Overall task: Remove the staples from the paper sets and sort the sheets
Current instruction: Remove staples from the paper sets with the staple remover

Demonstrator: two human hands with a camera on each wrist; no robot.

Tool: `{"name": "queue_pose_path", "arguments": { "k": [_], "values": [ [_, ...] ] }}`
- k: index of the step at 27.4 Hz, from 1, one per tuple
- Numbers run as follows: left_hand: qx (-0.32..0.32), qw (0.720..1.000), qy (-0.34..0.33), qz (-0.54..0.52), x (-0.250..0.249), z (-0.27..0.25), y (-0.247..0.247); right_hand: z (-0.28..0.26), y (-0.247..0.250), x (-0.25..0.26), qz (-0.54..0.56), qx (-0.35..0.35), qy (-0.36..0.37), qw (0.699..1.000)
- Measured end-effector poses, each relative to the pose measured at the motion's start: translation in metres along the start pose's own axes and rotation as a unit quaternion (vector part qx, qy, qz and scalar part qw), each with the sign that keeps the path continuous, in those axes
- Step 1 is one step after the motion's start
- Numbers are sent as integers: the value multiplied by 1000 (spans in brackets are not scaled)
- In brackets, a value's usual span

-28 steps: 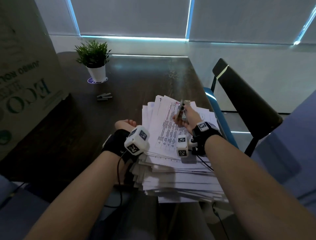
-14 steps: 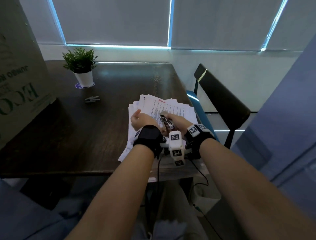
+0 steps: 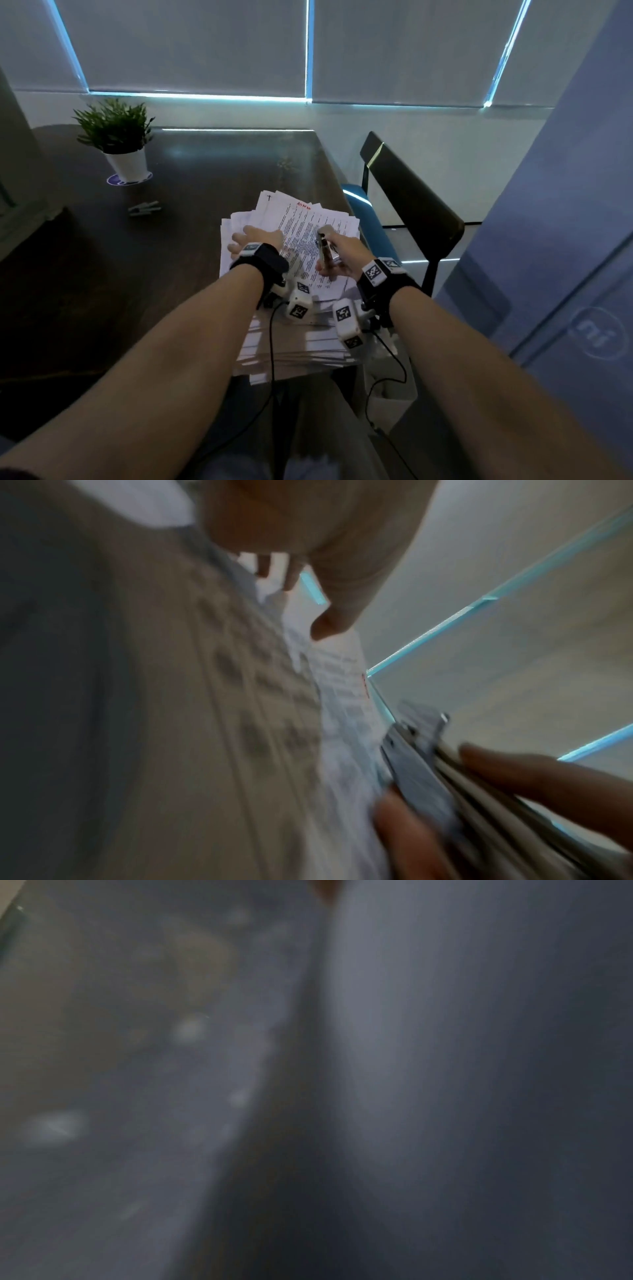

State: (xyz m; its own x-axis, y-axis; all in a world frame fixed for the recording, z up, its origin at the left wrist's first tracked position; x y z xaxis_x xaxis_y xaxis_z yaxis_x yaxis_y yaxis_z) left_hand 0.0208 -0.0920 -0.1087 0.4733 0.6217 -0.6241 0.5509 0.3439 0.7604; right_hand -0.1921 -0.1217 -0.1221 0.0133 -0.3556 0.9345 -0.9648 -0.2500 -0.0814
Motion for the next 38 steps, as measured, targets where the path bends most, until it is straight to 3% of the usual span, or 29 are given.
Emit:
{"name": "queue_pose_path", "arguments": {
  "k": [7,10,14,18,22,24,26,28,30,32,33,38],
  "values": [
    [44,992,-87,78,5,59,17,21,-18,25,-26,51,-70,996],
    [53,988,-116,93,0,65,26,26,-42,67,31,85,-35,995],
    [59,983,-162,67,-11,52,29,39,-64,107,62,63,19,996],
    [199,970,-136,-28,2,33,11,65,-71,96,40,-11,56,998],
    [298,952,-65,-31,33,26,15,106,-61,64,-15,-55,73,996],
    [284,954,-67,68,44,25,24,91,-58,67,-45,-68,91,992],
    [152,955,-145,210,26,32,47,88,-54,64,-76,-75,91,990],
    [45,961,-219,164,-11,27,65,88,-52,53,-90,-71,84,990],
    [93,967,-219,87,-32,28,49,90,-50,40,-70,-63,78,993],
    [178,967,-167,70,-35,30,20,93,-44,30,-31,-60,77,995],
    [189,967,-154,69,-35,33,12,90,-41,28,-2,-53,76,996],
    [130,979,-122,96,-27,48,6,87,-27,23,113,-48,57,991]
  ]
}}
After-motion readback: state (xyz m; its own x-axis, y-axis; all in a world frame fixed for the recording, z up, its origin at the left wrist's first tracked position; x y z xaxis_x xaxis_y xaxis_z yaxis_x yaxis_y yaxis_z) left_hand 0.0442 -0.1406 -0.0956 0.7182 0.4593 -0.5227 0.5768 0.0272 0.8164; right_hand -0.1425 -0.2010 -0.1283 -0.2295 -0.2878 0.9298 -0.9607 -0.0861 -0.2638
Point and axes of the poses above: each hand's wrist, its own z-axis towards the middle knuckle, its own y-axis out of the back of the hand, x = y × z, the point moved 10 cm from there along z, towards the middle knuckle, and after that the axes turned 3 degrees about z, right-handed, at the moved point
